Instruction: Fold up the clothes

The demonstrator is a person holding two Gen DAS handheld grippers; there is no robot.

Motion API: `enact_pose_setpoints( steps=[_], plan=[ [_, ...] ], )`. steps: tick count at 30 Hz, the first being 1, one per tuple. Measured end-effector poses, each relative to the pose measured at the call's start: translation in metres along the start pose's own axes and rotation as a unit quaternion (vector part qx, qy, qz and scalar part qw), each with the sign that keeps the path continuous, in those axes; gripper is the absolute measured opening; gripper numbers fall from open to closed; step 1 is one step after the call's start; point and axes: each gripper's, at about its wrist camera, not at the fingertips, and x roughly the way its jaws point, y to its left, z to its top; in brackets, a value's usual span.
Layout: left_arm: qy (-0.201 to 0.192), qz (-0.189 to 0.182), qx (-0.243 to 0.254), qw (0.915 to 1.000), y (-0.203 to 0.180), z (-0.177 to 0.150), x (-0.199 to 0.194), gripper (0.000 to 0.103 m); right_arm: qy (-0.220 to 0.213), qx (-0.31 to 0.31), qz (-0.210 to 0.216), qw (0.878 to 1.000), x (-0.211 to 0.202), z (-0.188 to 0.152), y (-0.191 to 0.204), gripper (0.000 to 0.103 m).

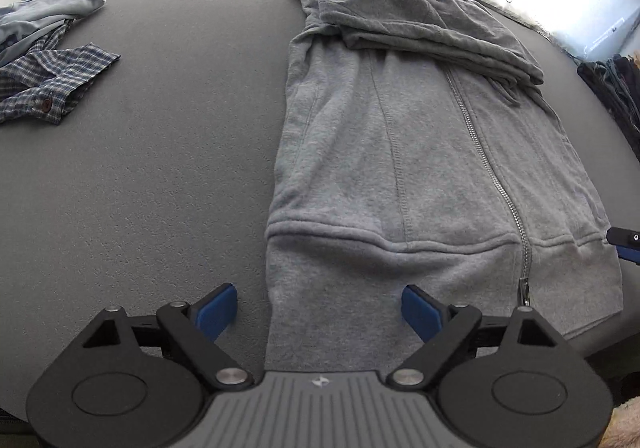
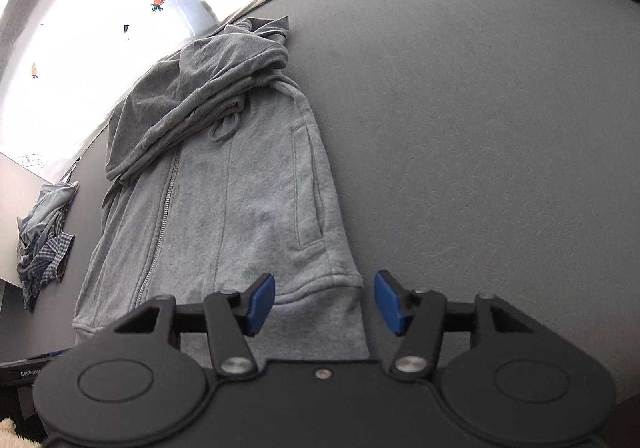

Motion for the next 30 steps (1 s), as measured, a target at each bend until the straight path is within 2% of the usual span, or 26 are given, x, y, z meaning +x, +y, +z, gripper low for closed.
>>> enact_pose_setpoints(
  steps=[2, 4, 6, 8, 9, 11, 15, 19, 21, 24, 27, 30],
  plan=[
    [0.0, 0.002, 0.026, 0.9997, -0.006, -0.005, -0.002, 0.078, 0.011, 0.001, 0.012, 1.0, -0.001, -0.005, -0.001, 0.039],
    [-0.003, 0.001, 0.028, 0.9996, -0.006, -0.007, -0.004, 0.071, 0.016, -0.001, 0.017, 1.0, -0.002, -0.01, -0.002, 0.035],
    [-0.008, -0.001, 0.022, 0.9997, -0.005, -0.009, -0.007, 0.059, 0.02, -0.002, 0.016, 1.0, -0.002, -0.012, -0.002, 0.023],
    [-0.01, -0.007, 0.02, 0.9997, -0.004, -0.01, -0.01, 0.042, 0.027, 0.004, 0.015, 1.0, -0.002, -0.013, -0.003, 0.015],
    [-0.012, -0.008, 0.017, 0.9998, -0.003, -0.01, -0.01, 0.038, 0.03, 0.007, 0.015, 0.999, -0.002, -0.014, -0.003, 0.009],
    [-0.011, -0.016, 0.006, 0.9998, -0.002, -0.009, -0.011, 0.015, 0.032, 0.028, 0.027, 0.999, -0.001, -0.015, -0.006, 0.007],
    [-0.021, -0.047, -0.025, 0.9984, 0.004, -0.003, -0.017, 0.01, 0.019, 0.087, 0.075, 0.993, -0.008, -0.014, -0.011, 0.006],
    [-0.046, -0.072, -0.048, 0.9952, 0.007, 0.005, -0.031, 0.01, -0.005, 0.112, 0.115, 0.987, -0.021, -0.008, -0.01, 0.006],
    [-0.056, -0.08, -0.053, 0.9938, 0.007, 0.011, -0.037, 0.01, -0.019, 0.13, 0.137, 0.982, -0.026, -0.003, -0.01, 0.006],
    [-0.073, -0.084, -0.06, 0.9919, 0.005, 0.025, -0.049, 0.009, -0.045, 0.173, 0.176, 0.968, -0.03, 0.009, -0.011, 0.006],
    [-0.11, -0.108, -0.085, 0.9844, 0.007, 0.042, -0.063, 0.009, -0.071, 0.205, 0.207, 0.954, -0.033, 0.021, -0.01, 0.006],
    [-0.141, -0.138, -0.119, 0.973, 0.017, 0.061, -0.072, 0.009, -0.097, 0.218, 0.228, 0.944, -0.034, 0.037, -0.006, 0.006]
  ],
)
